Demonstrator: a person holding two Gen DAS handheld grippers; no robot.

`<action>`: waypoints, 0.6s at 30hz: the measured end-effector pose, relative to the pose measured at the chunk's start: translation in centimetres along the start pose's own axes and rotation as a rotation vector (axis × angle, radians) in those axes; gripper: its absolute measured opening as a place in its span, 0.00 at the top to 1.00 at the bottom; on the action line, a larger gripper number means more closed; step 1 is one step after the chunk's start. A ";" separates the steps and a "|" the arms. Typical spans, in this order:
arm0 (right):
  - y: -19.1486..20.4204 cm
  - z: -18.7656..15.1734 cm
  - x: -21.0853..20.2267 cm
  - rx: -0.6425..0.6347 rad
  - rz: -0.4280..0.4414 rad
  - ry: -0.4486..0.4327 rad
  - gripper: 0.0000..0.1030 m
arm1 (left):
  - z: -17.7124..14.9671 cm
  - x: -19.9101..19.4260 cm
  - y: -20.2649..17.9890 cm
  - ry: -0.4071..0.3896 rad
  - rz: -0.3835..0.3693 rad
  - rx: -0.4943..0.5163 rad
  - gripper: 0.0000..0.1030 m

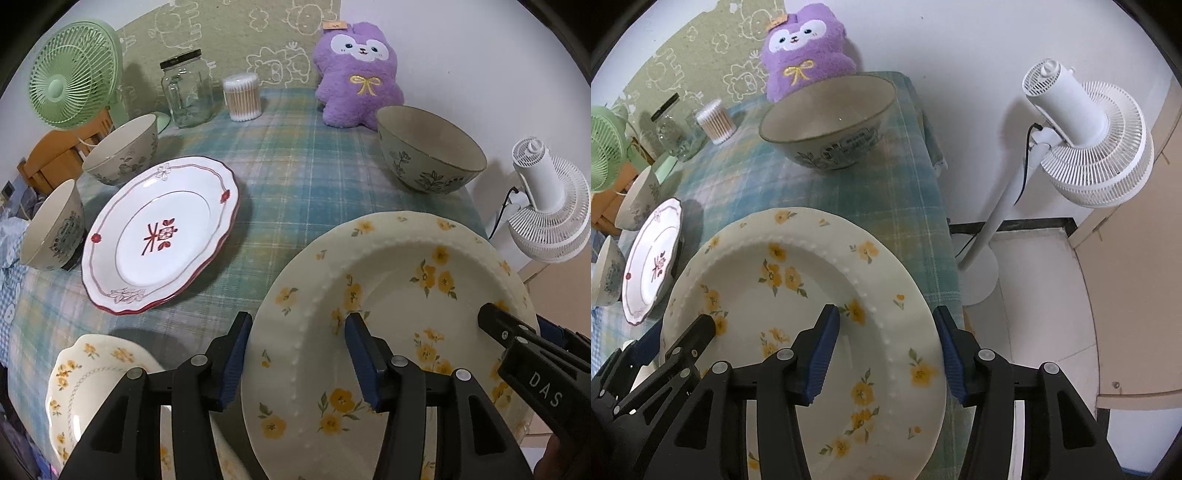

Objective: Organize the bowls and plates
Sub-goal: 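Lower the held plate onto the deep yellow-flower plate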

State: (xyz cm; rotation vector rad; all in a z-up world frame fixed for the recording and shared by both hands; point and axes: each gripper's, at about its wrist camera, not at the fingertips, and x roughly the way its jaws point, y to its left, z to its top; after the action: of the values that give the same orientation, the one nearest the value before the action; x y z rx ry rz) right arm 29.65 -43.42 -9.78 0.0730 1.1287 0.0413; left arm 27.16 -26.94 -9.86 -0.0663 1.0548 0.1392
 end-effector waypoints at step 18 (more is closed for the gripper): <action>3.7 -3.4 -4.8 -0.008 0.001 -0.038 0.46 | -2.3 -5.0 4.0 -0.032 -0.003 -0.013 0.49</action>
State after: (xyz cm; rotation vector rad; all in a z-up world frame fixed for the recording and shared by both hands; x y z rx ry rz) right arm 24.51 -39.95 -6.65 0.0674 1.0909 0.0451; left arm 22.12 -23.67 -6.61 -0.0772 1.0216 0.1442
